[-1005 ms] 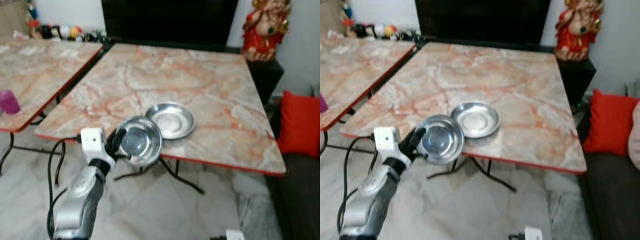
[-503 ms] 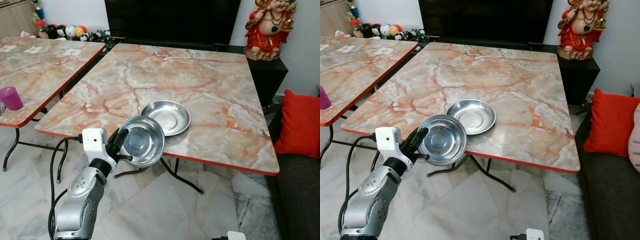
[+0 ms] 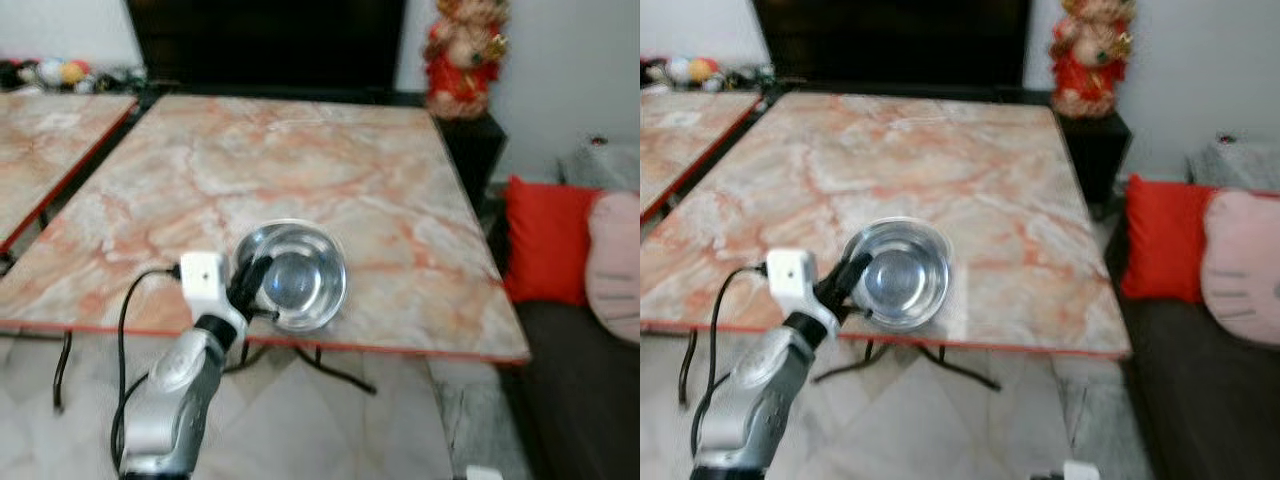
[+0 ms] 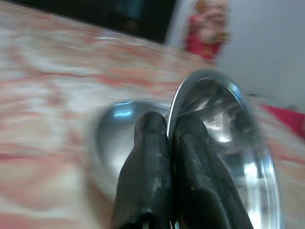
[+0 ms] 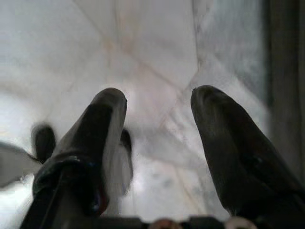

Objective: Setting the table

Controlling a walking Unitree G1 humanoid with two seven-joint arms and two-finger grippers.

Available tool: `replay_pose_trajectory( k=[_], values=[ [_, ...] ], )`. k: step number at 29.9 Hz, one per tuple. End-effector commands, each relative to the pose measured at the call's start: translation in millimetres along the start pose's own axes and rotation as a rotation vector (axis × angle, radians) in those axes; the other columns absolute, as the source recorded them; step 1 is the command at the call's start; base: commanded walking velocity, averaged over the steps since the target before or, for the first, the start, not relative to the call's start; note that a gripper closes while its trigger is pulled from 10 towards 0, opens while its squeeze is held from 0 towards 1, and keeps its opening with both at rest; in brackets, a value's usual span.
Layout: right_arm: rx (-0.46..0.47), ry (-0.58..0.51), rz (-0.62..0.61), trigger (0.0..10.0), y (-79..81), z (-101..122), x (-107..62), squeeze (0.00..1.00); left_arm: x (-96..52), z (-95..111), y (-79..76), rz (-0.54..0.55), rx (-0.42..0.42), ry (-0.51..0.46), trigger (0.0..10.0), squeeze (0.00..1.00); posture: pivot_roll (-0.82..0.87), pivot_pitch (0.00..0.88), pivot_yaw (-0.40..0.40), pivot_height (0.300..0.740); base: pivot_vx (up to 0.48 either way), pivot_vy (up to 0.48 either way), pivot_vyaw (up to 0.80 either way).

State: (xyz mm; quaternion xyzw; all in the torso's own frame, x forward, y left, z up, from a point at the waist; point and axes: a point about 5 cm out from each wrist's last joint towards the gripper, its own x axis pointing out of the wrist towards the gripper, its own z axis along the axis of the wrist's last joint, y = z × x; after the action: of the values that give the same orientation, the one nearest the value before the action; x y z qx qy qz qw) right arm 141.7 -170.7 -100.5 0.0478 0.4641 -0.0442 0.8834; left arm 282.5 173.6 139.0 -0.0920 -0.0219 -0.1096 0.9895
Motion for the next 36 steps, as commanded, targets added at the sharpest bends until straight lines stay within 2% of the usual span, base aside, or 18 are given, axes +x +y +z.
replay_pose_trajectory(
  k=[1,10,14,17,23,29,31,36],
  values=[
    [-0.001,0.019,-0.021,10.0,-8.8,-6,-2.1,0.0,6.7,9,-13.7,-0.047,-0.012,-0.042,10.0,0.0,0.07,0.0,-0.024,0.74,0.334,0.0,0.0],
    [-0.002,0.019,-0.02,10.0,-8.6,-5,-1.8,0.0,8.6,14,-18.6,-0.084,-0.042,-0.055,10.0,0.0,0.07,0.0,-0.025,0.74,0.134,0.0,0.0],
    [-0.002,0.017,-0.02,10.0,-8.6,-4,-1.6,0.0,10.0,21,-28.9,-0.154,-0.115,-0.049,10.0,0.0,0.07,0.0,-0.025,0.74,0.0,0.0,0.0],
    [-0.002,0.016,-0.021,10.0,-8.8,-4,-1.6,0.0,12.4,30,-29.6,-0.151,-0.169,-0.073,10.0,0.0,0.07,0.0,-0.027,0.74,0.0,0.0,0.0],
    [-0.005,0.017,-0.02,10.0,-8.9,-4,-1.5,0.0,13.1,41,-30.2,-0.182,-0.251,-0.062,10.0,0.0,0.08,0.0,-0.029,0.74,0.0,0.0,0.0],
    [-0.007,0.023,-0.011,10.0,-8.1,-4,-1.3,0.0,13.7,52,-16.8,-0.105,-0.279,-0.024,10.0,0.0,0.08,0.0,-0.029,0.74,0.0,0.0,0.0],
    [-0.008,0.025,-0.008,10.0,-8.0,-4,-1.3,0.0,12.3,52,-3.4,-0.025,-0.238,0.024,10.0,0.0,0.08,0.0,-0.029,0.74,0.0,0.0,0.0],
    [-0.009,0.029,-0.008,10.0,-8.0,-4,-1.3,0.0,6.6,49,5.8,-0.016,-0.233,0.061,10.0,0.0,0.08,0.0,-0.029,0.74,0.0,0.0,0.0]
  ],
)
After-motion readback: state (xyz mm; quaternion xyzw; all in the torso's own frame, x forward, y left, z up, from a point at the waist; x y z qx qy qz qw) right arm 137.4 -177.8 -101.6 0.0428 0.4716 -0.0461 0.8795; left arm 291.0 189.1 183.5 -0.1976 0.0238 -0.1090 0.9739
